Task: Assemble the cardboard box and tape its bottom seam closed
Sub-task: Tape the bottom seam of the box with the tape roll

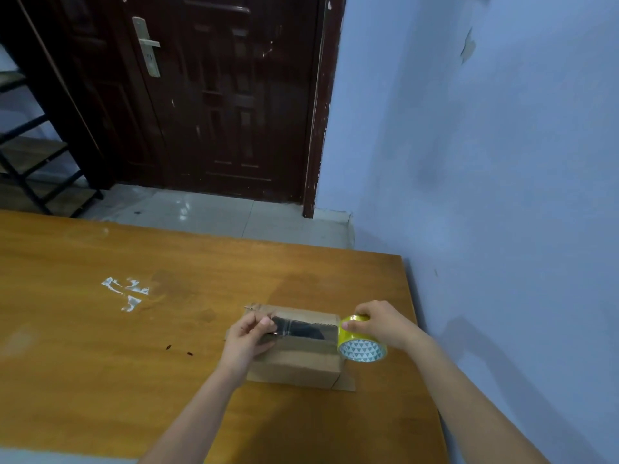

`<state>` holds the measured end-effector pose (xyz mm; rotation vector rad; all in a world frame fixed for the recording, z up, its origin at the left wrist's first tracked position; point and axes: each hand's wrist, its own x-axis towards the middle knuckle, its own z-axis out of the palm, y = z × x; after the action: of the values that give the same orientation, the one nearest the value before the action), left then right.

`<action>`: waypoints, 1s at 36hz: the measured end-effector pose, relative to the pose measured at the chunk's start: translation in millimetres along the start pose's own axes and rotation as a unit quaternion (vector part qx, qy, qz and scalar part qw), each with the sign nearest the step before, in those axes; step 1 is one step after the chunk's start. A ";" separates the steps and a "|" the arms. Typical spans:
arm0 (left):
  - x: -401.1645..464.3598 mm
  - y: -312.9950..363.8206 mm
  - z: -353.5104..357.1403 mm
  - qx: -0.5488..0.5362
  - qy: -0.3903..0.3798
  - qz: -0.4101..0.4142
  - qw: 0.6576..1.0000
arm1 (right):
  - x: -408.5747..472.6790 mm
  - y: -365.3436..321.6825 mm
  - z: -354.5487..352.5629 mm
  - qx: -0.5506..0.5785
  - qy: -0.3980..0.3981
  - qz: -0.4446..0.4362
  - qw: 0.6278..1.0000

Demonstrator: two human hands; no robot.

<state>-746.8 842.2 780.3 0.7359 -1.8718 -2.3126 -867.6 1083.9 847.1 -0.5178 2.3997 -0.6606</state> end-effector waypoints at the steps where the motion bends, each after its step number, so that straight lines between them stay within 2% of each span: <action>1: 1.9 -0.7 -0.6 0.005 0.003 -0.008 1.000 | 0.7 0.4 0.4 -0.002 -0.005 0.000 1.000; 8: 9.3 -8.4 1.1 0.072 0.033 -0.052 0.995 | 7.7 5.1 5.5 0.004 -0.011 -0.003 1.000; 16: 17.1 -7.0 -1.7 -0.006 0.056 -0.078 0.995 | 19.8 -8.0 9.1 -0.038 0.001 -0.025 0.999; 24: 15.8 -8.8 -1.6 -0.025 0.060 -0.076 0.995 | 21.8 -6.8 11.6 -0.043 0.014 -0.034 0.998; 28: 16.1 -8.3 -1.9 -0.032 0.072 -0.081 0.994 | 20.8 -1.9 12.7 0.005 0.013 -0.042 0.999; 31: 16.8 -5.6 -2.1 -0.059 0.092 -0.090 0.990 | 17.9 5.5 10.3 0.116 -0.015 -0.046 0.992; 36: 16.9 -2.0 -5.7 -0.054 0.089 -0.082 0.991 | 8.8 16.3 1.9 0.266 -0.057 -0.084 0.959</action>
<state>-758.9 831.6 772.3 1.0777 -1.6554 -2.3296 -876.3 1091.9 832.8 -0.5088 1.9679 -1.2626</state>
